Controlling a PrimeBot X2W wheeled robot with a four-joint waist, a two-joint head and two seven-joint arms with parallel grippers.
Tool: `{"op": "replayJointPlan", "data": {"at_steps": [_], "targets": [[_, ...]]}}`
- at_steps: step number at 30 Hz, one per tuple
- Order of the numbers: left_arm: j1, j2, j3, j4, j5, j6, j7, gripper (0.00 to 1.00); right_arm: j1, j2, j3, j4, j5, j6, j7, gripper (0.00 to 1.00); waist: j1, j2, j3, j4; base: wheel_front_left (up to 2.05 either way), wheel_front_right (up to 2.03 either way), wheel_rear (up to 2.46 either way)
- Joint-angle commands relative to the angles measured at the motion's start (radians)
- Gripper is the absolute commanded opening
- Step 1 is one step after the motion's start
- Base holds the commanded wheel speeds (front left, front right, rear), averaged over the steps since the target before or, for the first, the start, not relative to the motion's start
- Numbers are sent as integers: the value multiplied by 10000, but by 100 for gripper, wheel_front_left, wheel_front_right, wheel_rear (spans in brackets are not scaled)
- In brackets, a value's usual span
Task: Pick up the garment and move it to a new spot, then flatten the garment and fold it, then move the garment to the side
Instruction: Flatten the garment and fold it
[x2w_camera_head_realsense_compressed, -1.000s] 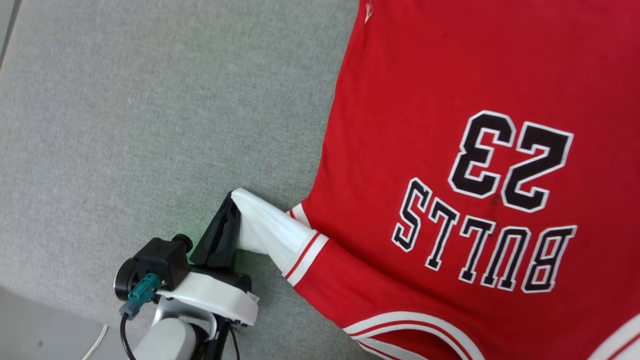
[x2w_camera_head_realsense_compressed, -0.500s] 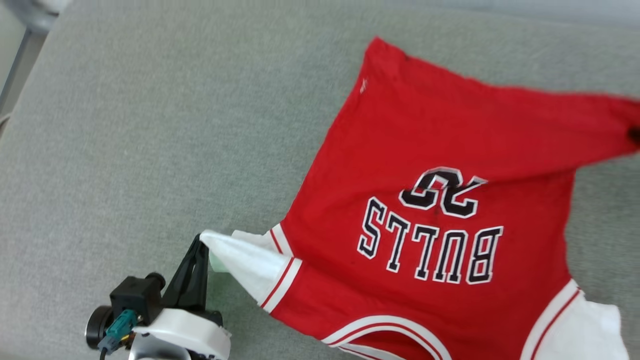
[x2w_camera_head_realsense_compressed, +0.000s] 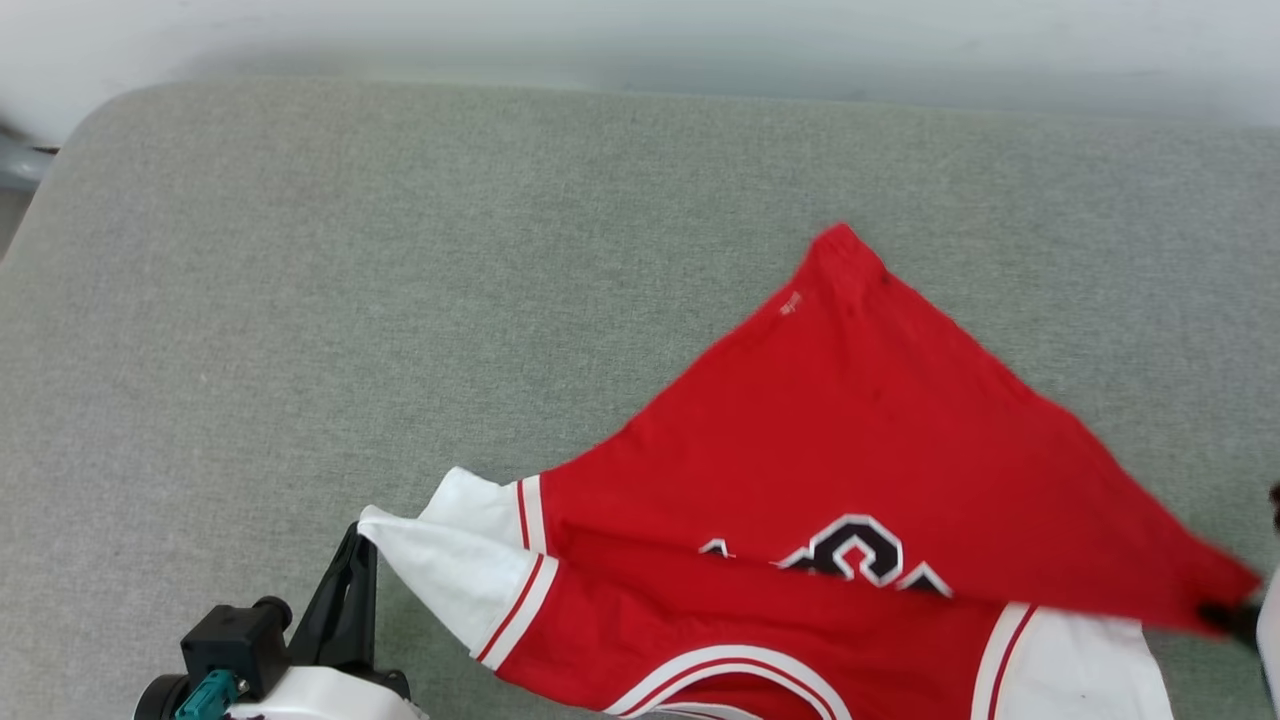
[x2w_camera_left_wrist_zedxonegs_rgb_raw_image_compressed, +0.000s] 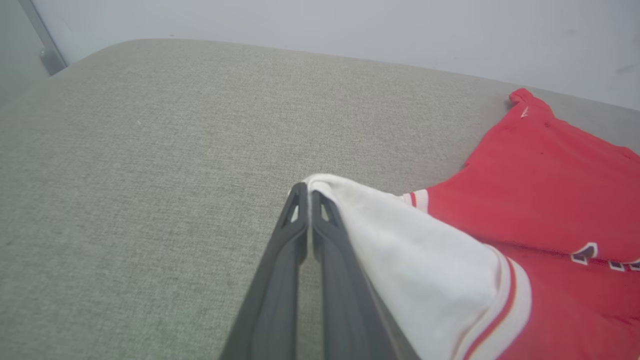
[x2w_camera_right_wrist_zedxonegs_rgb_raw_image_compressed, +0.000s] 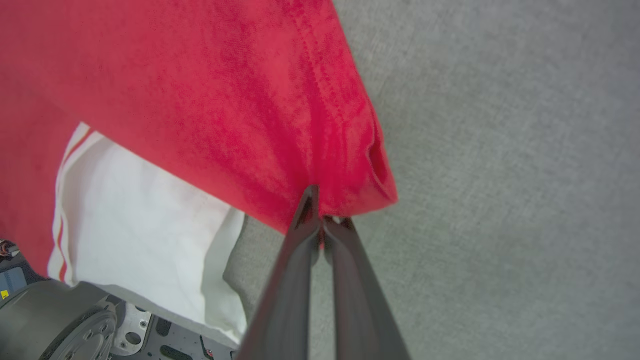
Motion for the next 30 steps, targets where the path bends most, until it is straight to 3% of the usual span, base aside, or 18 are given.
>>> {"op": "replayJointPlan", "data": {"at_steps": [1, 9, 15, 16, 17, 18, 25, 30], "targets": [[100, 59, 35, -47, -7, 35, 3, 0, 274, 79, -63, -47, 58, -12, 9, 0, 0, 0, -67, -60, 0, 0, 0], [237, 169, 85, -178, -78, 82, 39, 0, 2424, 769, -510, 76, -206, -12, -95, 0, 0, 0, -124, -129, 0, 0, 0], [243, 154, 110, -172, -99, 102, 5, 0, 2928, 1472, -406, 471, -538, -9, -449, 0, 0, 0, -46, -192, 0, 0, 0], [253, 151, 113, -164, -106, 108, -2, 0, 2843, 1552, -507, 482, -583, -9, -574, 26, 0, 0, -51, -211, 0, 0, 0], [262, 150, 117, -154, -109, 115, -9, 0, 2719, 1585, -605, 445, -642, -11, -696, 73, 0, 0, -62, -231, 0, 0, 0], [273, 153, 121, -147, -119, 117, -13, 0, 2541, 1548, -745, 349, -730, -11, -847, 100, 0, 0, -83, -251, 0, 0, 0], [268, 195, 105, -212, -130, 149, -21, 0, 1328, 1535, -1984, -833, -993, -12, -1577, 100, 0, 0, -213, -272, 0, 0, 0], [104, 207, 36, -324, -54, 155, 10, 0, -181, 1339, -2099, -1788, -1282, -12, -1382, 100, 0, 0, -82, -172, 0, 0, 0]]}}
